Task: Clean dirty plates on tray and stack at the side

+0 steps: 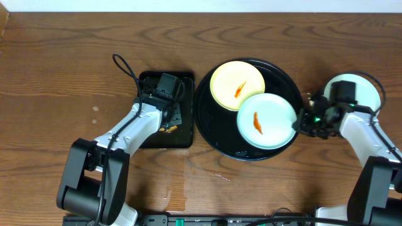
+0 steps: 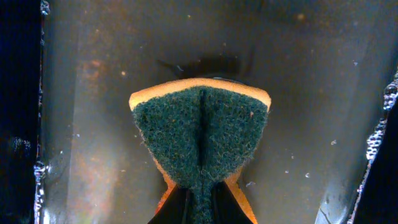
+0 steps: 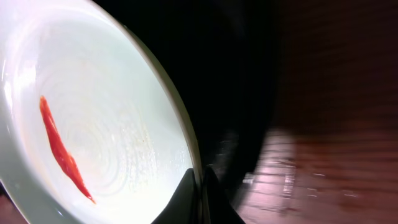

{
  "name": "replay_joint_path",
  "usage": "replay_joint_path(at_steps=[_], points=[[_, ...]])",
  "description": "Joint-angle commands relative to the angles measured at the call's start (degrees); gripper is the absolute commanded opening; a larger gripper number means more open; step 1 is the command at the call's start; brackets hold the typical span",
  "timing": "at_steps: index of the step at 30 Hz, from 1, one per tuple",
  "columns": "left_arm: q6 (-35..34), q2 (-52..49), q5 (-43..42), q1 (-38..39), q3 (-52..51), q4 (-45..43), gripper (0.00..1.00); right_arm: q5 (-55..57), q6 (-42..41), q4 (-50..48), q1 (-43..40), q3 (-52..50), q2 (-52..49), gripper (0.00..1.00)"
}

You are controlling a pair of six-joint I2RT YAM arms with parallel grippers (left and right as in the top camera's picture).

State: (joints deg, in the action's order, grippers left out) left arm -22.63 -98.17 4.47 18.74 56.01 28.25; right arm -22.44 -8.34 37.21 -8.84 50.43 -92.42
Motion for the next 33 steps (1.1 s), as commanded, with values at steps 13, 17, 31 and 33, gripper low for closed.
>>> replay_joint_path(at_steps=[13, 17, 31, 33], points=[[0.1, 0.0, 0.5, -0.3, -0.4, 0.2, 0.07, 1.6, -1.0, 1.8, 8.8, -0.4, 0.2, 0.01], [0.1, 2.3, 0.5, -0.3, -0.2, 0.2, 0.07, 1.6, -1.0, 1.8, 8.9, -0.4, 0.2, 0.01], [2.9, 15.5, -15.2, -0.3, 0.0, -5.0, 0.07, 1.6, -0.5, 2.7, 9.2, -0.4, 0.2, 0.01], [2.9, 15.5, -15.5, -0.3, 0.0, -5.3, 0.07, 1.6, -0.5, 2.7, 9.7, -0.4, 0.2, 0.01]])
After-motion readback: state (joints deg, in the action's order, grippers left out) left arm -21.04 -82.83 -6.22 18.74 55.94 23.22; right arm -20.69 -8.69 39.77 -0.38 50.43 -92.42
